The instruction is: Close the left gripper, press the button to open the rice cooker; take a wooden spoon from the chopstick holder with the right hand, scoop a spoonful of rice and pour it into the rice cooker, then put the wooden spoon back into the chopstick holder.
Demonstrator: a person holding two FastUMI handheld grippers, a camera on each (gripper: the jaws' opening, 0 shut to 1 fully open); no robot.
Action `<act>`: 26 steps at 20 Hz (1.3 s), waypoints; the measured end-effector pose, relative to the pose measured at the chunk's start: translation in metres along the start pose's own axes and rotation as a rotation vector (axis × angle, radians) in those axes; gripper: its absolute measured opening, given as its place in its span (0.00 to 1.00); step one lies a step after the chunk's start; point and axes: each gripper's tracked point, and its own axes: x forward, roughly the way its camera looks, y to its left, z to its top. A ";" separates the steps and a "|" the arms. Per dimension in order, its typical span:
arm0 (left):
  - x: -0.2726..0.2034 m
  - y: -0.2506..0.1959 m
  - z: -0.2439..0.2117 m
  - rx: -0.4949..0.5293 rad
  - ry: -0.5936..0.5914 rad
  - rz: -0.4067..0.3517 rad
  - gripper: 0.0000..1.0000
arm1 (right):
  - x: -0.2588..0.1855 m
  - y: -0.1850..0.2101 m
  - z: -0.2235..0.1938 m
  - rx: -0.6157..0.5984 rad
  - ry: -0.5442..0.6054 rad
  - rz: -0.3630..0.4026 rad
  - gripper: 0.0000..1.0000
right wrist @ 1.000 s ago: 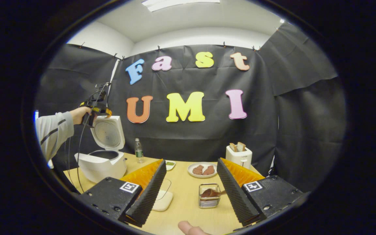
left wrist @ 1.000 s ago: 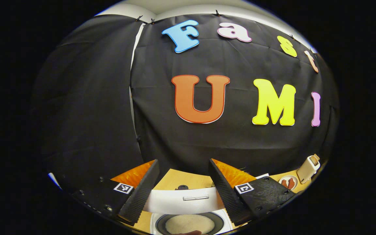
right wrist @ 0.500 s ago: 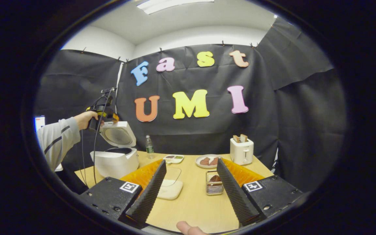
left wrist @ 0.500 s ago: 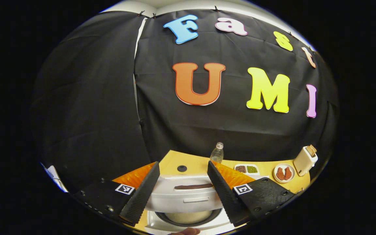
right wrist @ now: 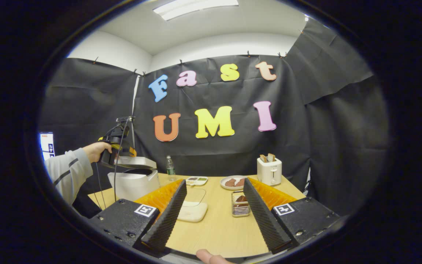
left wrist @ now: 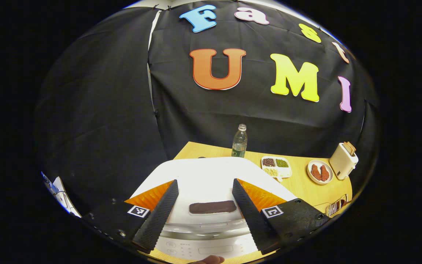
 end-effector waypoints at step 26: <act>-0.018 -0.005 -0.070 -0.010 -0.024 0.012 0.99 | -0.015 0.047 0.000 -0.073 -0.014 0.043 1.00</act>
